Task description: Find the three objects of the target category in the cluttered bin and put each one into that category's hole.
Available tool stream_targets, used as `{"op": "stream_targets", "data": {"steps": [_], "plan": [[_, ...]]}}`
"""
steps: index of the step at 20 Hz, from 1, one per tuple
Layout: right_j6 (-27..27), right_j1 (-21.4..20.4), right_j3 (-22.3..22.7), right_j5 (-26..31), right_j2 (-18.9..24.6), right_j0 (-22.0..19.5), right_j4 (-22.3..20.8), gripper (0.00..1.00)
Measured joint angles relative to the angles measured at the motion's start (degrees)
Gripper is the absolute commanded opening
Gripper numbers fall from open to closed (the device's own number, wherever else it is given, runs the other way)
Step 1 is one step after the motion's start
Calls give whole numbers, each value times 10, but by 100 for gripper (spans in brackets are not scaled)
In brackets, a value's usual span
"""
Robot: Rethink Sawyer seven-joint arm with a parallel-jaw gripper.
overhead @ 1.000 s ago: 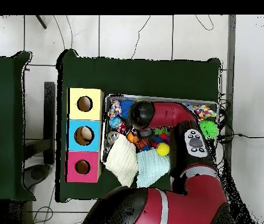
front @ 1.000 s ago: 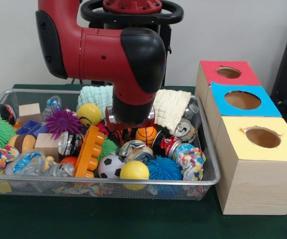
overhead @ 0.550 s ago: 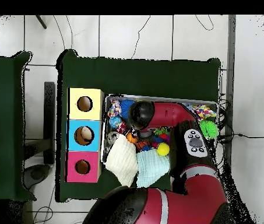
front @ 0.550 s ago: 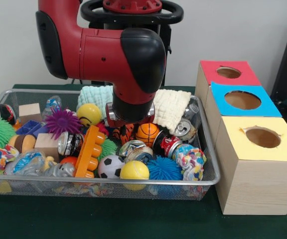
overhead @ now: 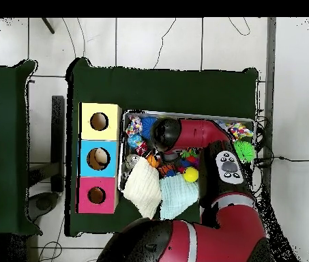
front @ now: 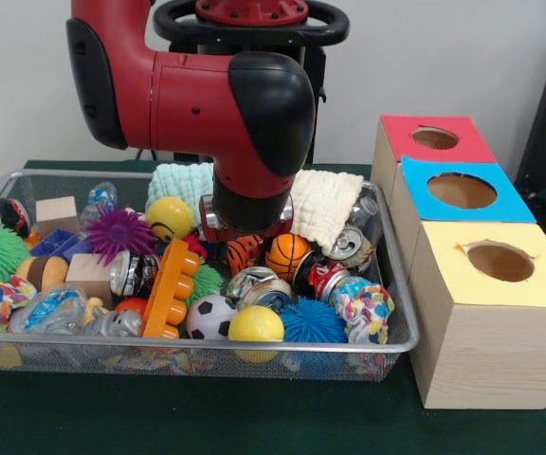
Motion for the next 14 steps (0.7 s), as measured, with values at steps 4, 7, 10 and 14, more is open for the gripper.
{"op": "stream_targets", "data": {"steps": [4,7,10,14], "plan": [[0,0,0,0,0,0,0,100],[0,0,0,1,-3,2,0,100],[0,1,-1,13,-10,8,0,100],[0,7,-8,49,-19,18,0,100]]}}
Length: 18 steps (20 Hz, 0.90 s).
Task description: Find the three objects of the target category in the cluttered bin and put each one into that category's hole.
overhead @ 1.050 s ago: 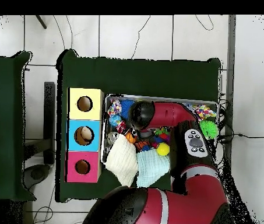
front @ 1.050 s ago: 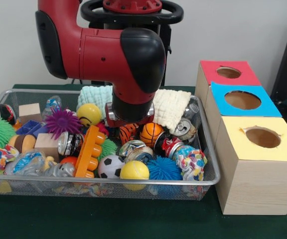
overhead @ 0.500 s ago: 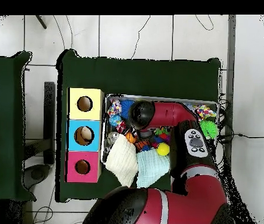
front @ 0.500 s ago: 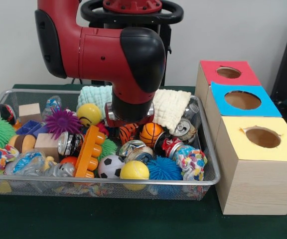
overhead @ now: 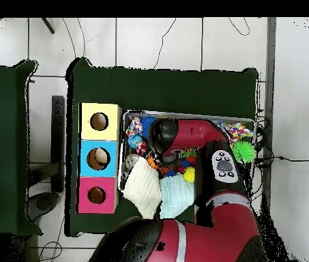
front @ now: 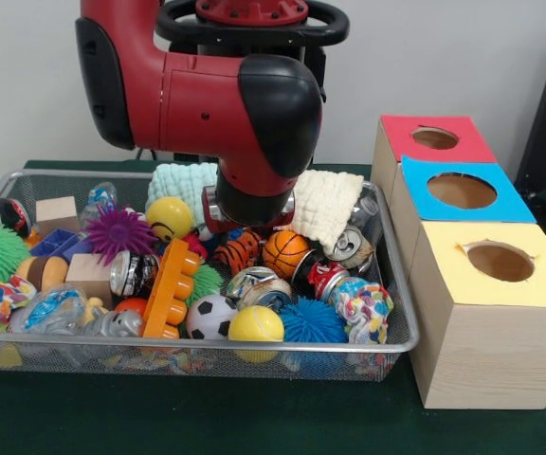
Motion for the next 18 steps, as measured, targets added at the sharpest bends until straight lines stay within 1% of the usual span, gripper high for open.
{"op": "stream_targets", "data": {"steps": [1,4,9,11,14,18], "plan": [[0,6,-5,20,-5,5,0,100],[0,17,-11,50,-11,14,0,100],[0,33,-13,60,-16,22,0,100],[0,36,-13,56,-17,21,0,100],[0,37,-13,35,-16,20,0,100],[0,32,-5,-22,-17,20,0,100]]}}
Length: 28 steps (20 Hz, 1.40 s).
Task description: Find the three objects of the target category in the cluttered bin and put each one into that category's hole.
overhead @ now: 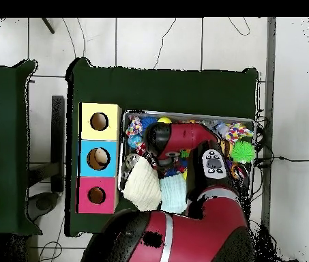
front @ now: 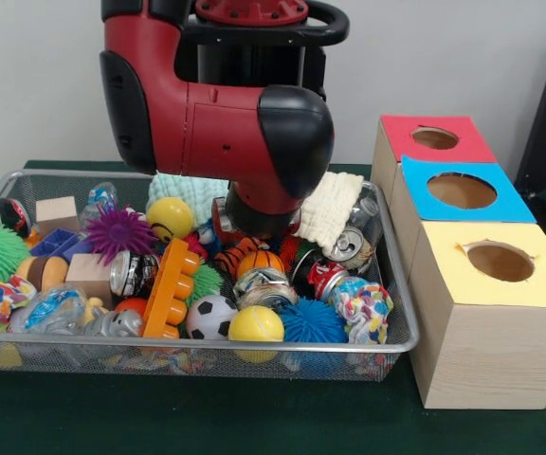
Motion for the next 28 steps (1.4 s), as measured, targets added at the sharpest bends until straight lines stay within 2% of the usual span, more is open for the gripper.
{"op": "stream_targets", "data": {"steps": [5,9,13,19,28], "plan": [[0,-15,21,-56,-10,2,-11,100],[0,-23,22,-65,-20,3,-21,100],[0,-23,17,-59,-28,6,-21,100],[0,-21,8,-14,-42,19,-21,100],[0,-5,6,-12,-42,23,-21,100]]}}
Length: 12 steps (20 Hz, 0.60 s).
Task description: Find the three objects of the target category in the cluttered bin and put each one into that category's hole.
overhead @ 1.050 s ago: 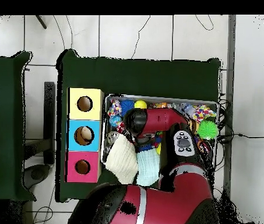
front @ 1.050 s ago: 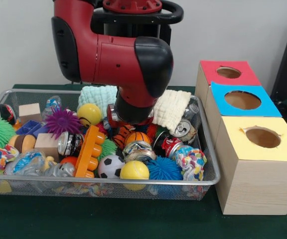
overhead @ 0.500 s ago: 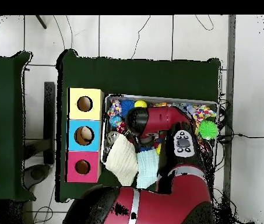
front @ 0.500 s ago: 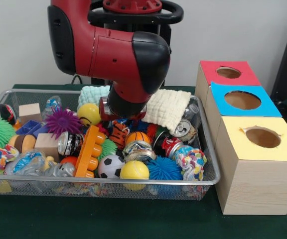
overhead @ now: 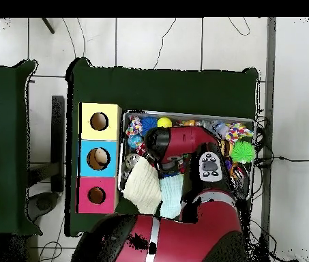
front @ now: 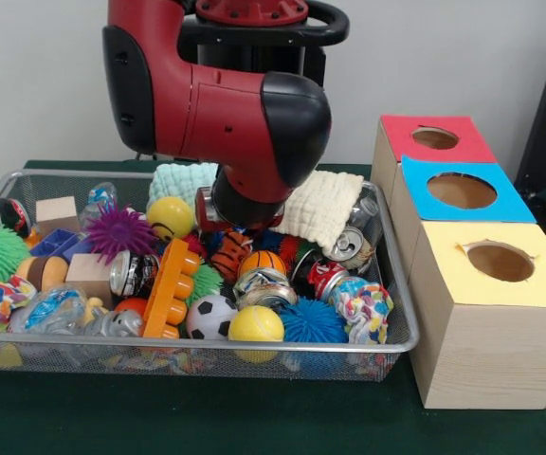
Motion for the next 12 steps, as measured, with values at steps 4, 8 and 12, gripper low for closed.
{"op": "stream_targets", "data": {"steps": [4,8,12], "plan": [[0,10,-1,0,0,0,0,100],[0,20,-2,-10,0,0,0,100],[0,26,-3,-36,0,2,0,100]]}}
